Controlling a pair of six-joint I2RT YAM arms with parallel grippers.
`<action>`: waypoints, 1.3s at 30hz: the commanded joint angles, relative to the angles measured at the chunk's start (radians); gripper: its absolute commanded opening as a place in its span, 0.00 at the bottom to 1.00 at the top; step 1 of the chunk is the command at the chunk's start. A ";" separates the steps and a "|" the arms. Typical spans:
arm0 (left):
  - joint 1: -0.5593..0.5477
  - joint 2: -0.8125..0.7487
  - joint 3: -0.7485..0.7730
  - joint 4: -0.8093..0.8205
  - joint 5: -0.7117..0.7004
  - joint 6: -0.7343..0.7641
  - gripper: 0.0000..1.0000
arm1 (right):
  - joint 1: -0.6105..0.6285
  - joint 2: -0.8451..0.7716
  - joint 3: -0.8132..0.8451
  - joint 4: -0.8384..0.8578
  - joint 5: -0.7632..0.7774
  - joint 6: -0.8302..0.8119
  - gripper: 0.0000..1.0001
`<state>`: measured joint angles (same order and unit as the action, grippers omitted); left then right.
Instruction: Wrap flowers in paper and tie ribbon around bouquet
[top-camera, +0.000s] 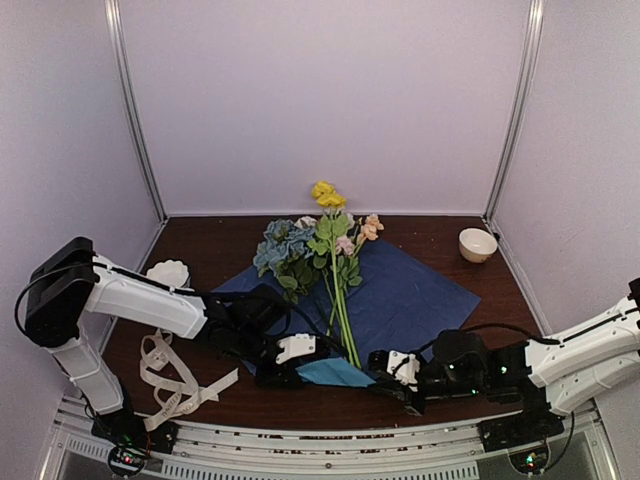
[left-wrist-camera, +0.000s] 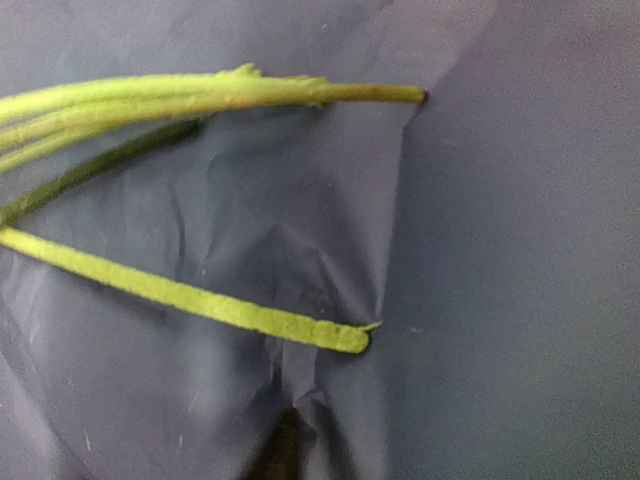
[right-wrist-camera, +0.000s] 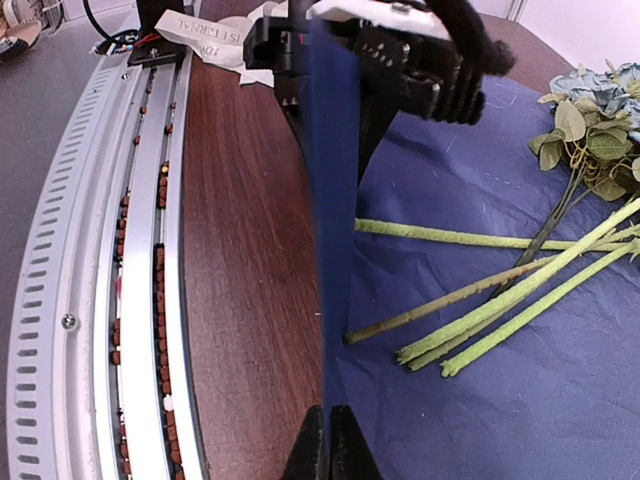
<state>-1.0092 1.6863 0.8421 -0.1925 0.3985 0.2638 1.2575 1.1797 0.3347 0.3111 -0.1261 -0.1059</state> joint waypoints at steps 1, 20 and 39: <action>0.008 -0.070 0.069 -0.088 0.016 -0.030 0.51 | 0.005 -0.041 -0.009 0.006 0.028 -0.007 0.00; 0.191 0.093 0.173 -0.013 -0.213 -0.227 0.48 | -0.102 -0.015 0.113 -0.103 -0.052 0.064 0.00; 0.192 -0.002 0.024 0.048 -0.195 -0.171 0.53 | -0.521 0.416 0.432 -0.291 -0.466 0.411 0.00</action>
<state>-0.8162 1.7924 0.9356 -0.1535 0.1787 0.0669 0.7486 1.5814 0.7528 0.0261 -0.5381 0.2462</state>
